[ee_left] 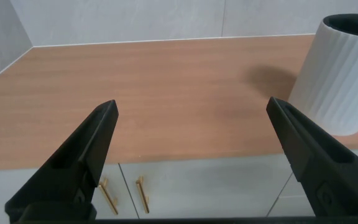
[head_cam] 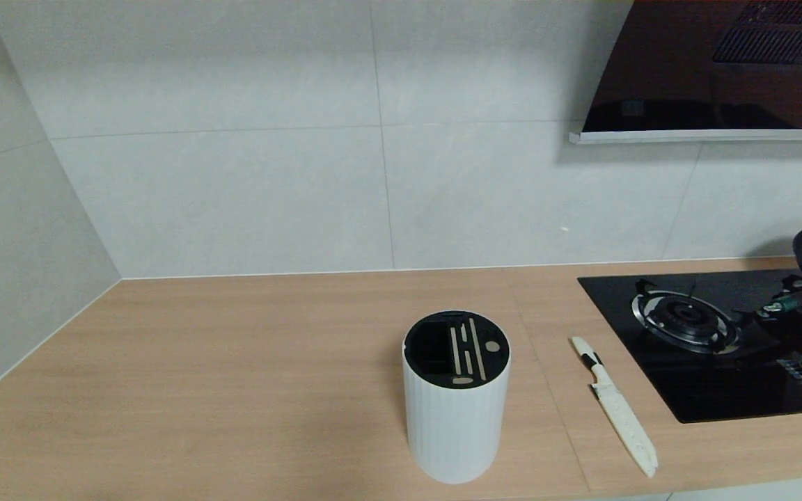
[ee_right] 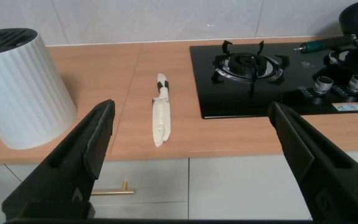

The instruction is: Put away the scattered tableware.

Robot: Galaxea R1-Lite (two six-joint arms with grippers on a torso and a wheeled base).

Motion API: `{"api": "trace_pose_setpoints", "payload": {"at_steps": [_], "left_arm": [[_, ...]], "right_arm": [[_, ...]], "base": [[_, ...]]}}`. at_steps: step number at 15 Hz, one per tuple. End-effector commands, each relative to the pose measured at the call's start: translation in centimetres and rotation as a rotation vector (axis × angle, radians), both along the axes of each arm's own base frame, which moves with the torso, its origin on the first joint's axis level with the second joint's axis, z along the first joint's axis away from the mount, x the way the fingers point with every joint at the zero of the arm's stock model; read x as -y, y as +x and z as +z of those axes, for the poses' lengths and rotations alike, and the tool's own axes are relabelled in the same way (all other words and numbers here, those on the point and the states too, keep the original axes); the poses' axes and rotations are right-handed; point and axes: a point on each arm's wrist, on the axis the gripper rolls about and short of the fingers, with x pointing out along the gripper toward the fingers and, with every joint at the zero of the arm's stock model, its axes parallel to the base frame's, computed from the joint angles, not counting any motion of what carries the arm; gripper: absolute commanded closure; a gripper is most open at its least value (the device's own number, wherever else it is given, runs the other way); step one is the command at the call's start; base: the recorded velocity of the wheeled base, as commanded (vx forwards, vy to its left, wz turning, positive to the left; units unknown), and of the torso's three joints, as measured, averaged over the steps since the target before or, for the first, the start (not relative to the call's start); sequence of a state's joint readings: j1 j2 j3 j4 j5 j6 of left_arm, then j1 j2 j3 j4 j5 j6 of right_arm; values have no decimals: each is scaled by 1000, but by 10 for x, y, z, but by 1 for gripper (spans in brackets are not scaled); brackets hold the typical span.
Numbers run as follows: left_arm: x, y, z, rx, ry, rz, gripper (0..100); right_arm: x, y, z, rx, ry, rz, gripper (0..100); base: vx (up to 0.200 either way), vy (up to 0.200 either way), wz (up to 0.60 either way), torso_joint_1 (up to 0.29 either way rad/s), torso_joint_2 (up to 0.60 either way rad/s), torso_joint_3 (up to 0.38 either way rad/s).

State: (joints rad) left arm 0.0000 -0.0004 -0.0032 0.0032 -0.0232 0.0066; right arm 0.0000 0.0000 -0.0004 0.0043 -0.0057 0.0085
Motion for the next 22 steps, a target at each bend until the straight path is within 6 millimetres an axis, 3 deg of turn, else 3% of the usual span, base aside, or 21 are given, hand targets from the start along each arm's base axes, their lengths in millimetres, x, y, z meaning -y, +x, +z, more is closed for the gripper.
{"api": "trace_pose_setpoints", "payload": {"at_steps": [1,7,9,11,13,14,15,16,20,22], "left_arm": [[0,0,0,0,0,0,0],[0,0,0,0,0,0,0],[0,0,0,0,1,0,0],[0,0,0,0,0,0,0],[0,0,0,0,1,0,0],[0,0,0,0,0,0,0],[0,0,0,0,1,0,0],[0,0,0,0,0,-1,0],[0,0,0,0,0,0,0],[0,0,0,0,1,-1,0]], "right_arm": [[0,0,0,-2,-1,0,0],[0,0,2,8,-4,0,0],[0,-10,36,134,22,27,0],[-2,0,47,24,26,126,0],[-4,27,62,-159,38,177,0],[-4,32,63,-187,40,182,0],[-5,50,70,-285,50,203,0],[-7,82,76,-433,56,224,0],[-21,162,68,-623,47,284,0],[-27,190,55,-645,39,291,0]], "base": [[0,0,0,0,0,0],[0,0,0,0,0,0],[0,0,0,0,0,0],[0,0,0,0,0,0],[0,0,0,0,0,0],[0,0,0,0,0,0],[0,0,0,0,0,0],[0,0,0,0,0,0],[0,0,0,0,0,0],[0,0,0,0,0,0]]}}
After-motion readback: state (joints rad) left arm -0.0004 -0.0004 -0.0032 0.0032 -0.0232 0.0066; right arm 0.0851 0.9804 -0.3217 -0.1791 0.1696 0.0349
